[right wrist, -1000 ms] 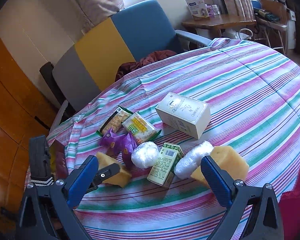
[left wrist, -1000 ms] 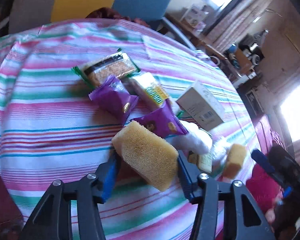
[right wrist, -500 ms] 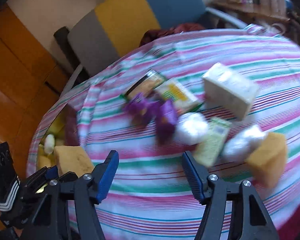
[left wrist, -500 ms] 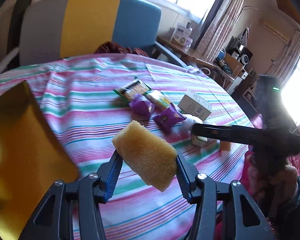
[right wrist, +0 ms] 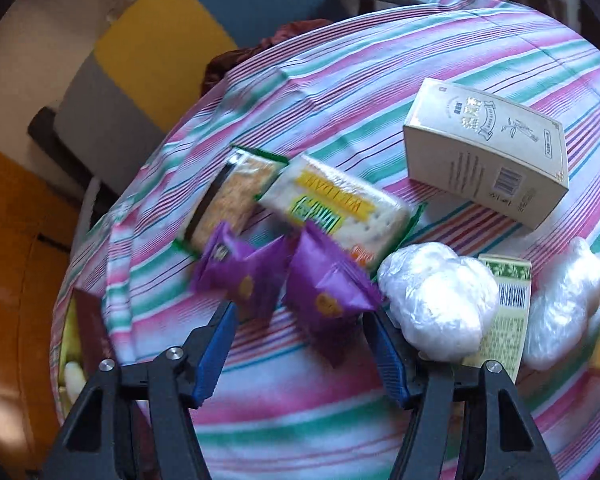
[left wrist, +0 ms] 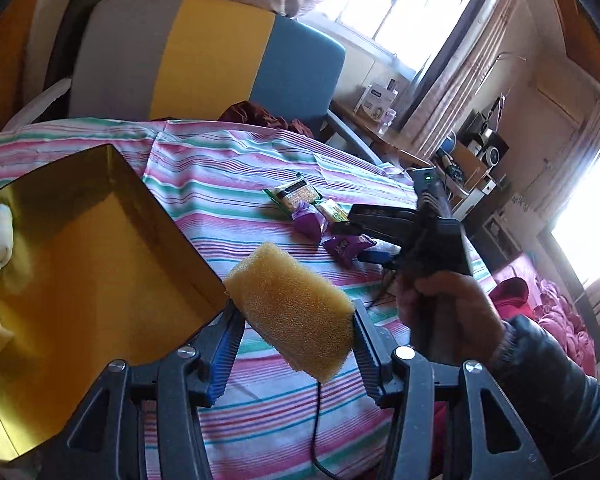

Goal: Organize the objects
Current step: 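Place the sponge in the tray while the right gripper grasps a purple snack packet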

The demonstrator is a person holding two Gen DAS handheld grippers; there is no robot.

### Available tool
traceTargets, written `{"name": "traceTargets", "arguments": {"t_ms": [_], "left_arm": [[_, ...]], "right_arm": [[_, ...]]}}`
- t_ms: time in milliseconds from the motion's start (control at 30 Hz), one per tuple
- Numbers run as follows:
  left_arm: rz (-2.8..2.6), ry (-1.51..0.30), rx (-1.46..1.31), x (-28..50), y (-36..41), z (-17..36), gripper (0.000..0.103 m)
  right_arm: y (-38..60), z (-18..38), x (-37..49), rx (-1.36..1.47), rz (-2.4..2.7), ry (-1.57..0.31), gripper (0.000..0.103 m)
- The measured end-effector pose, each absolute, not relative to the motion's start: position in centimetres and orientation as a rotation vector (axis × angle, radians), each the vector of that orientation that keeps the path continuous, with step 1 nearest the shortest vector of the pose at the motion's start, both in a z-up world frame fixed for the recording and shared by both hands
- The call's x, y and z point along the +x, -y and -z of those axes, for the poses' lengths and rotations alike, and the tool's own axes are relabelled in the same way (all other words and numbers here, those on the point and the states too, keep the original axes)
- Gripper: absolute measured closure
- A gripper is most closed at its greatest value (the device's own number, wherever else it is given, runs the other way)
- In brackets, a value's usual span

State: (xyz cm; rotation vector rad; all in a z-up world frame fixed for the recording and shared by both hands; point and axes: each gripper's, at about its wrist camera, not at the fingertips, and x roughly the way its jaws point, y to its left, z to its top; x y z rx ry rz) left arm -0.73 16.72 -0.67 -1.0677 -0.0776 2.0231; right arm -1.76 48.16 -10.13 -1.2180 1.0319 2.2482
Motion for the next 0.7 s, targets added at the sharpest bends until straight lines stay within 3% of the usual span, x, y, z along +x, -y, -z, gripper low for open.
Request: {"name": "traceTargets", "arguments": {"t_ms": [100,167,200,433,700], "left_arm": [[-2.022,0.093,-1.072,-0.7,-16.1,0.7,0.050],[-2.026,0.096,-1.069,-0.7,-15.8,0.7,0.050],[-2.029,0.098,-1.069,-0.6,-15.7,0.7,0.050],[-2.053,0.123,-1.069,-0.5,-13.8,0.8,0.050],[-2.117,0.159,-1.105,-0.8,-11.2,1.4,0.050]], "right_arm": [[-48.4,10.3,-2.7,-1.215,-2.226,-0.989,0.041],[-48.5,10.4,-3.2,-1.234,-2.223,-0.955,0.057],[-48.7,10.7,-3.3,-1.252,-2.214,-0.940,0.058],[-48.5,10.0,-2.4,-1.353,-2.284,-0.860,0.060],[-43.8,8.6,-0.2,-1.558,-2.530,-0.580,0.060]]}}
